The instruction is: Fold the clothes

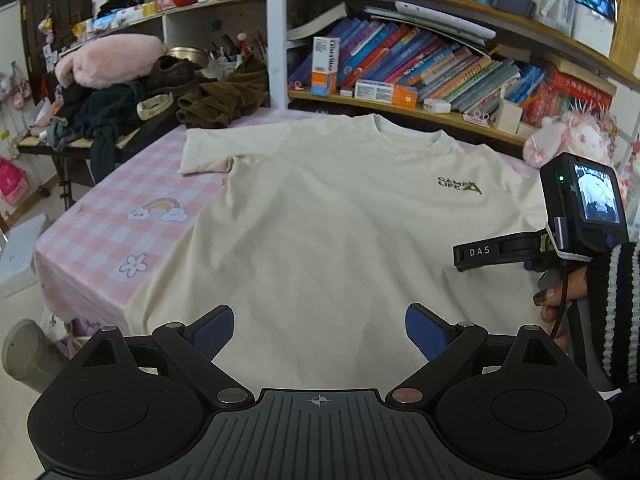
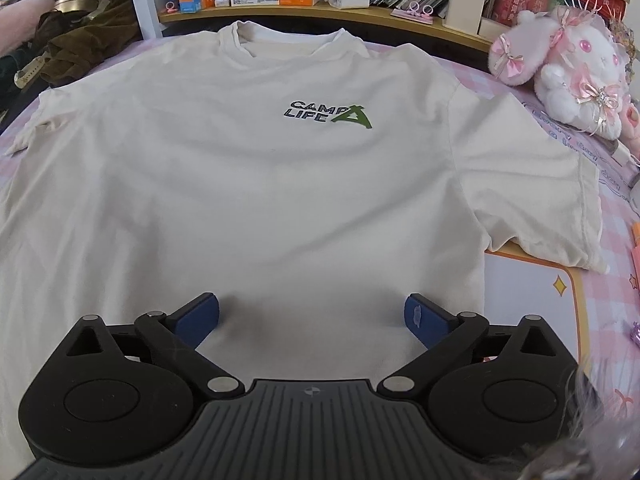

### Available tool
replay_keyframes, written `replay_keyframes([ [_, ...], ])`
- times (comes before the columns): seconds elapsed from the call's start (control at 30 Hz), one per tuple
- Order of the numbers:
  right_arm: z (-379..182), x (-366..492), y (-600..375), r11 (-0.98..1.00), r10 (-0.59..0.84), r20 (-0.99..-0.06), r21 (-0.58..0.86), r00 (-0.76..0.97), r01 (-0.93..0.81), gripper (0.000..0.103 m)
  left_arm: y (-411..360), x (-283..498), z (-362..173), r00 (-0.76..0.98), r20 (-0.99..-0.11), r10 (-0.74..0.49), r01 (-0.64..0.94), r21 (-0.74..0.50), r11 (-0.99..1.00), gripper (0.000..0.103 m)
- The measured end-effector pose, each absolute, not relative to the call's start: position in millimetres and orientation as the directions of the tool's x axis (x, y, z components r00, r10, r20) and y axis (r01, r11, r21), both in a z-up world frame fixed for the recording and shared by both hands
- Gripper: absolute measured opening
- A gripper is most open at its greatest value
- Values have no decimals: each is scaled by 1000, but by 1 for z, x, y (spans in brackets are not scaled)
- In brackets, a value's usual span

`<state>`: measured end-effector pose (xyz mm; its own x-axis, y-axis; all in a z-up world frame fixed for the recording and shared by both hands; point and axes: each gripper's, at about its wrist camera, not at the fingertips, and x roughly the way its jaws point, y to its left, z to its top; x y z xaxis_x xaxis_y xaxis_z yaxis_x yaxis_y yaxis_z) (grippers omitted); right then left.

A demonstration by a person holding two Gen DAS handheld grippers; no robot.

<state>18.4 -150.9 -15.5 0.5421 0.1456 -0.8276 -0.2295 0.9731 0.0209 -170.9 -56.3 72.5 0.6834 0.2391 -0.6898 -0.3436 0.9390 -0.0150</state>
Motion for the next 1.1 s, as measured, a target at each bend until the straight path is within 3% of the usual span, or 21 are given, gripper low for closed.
replay_keyframes([
  [0.77,-18,16,-154,974,153,-794,21,589,-224,103,-57,-149,77,721,-651,237,-298,18,954,95],
  [1.1,-17,22,-150,978,126,-811,7,571,-207,103,-19,-117,61,773,-630,70,-162,-89,983,95],
])
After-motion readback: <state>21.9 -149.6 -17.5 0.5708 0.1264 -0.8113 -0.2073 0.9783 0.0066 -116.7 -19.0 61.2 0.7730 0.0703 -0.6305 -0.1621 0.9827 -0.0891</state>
